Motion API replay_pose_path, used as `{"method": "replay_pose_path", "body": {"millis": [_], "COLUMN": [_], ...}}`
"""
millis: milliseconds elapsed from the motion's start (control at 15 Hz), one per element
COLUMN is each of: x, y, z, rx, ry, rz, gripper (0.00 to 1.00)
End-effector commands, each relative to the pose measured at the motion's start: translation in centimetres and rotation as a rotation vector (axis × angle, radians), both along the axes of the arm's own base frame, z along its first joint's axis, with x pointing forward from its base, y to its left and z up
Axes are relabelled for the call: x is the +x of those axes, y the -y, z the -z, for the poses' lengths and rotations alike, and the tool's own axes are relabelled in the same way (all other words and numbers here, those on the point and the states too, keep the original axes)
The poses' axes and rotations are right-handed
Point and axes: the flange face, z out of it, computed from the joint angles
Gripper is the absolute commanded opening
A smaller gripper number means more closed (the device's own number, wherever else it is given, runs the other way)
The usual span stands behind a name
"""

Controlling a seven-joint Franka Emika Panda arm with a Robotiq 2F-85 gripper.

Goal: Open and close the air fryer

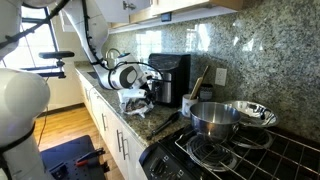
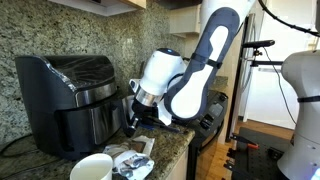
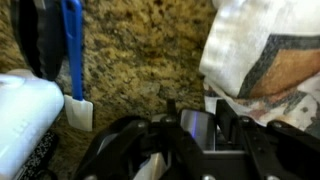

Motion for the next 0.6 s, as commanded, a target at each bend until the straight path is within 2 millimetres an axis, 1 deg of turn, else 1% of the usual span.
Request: {"method": "replay_pose_path", "body": {"millis": [0, 133, 267, 333, 400, 533], "x": [-3.4, -4.4, -4.7, -4.6, -4.2, -3.4], "y": [2.4, 3.2, 3.9, 4.0, 4.0, 4.0], "z": [0.8, 1.5, 1.7, 1.6, 1.5, 1.2], "rx": [-0.033, -0.052, -0.049, -0.039, -0.042, -0.038], "ry": [-0.079, -0.096, -0.108, -0.099, -0.075, -0.039], "rz": [0.025, 0.025, 0.044, 0.057, 0.059, 0.063], "gripper": [0.20, 0.20, 0.20, 0.70, 0.72, 0.84]}}
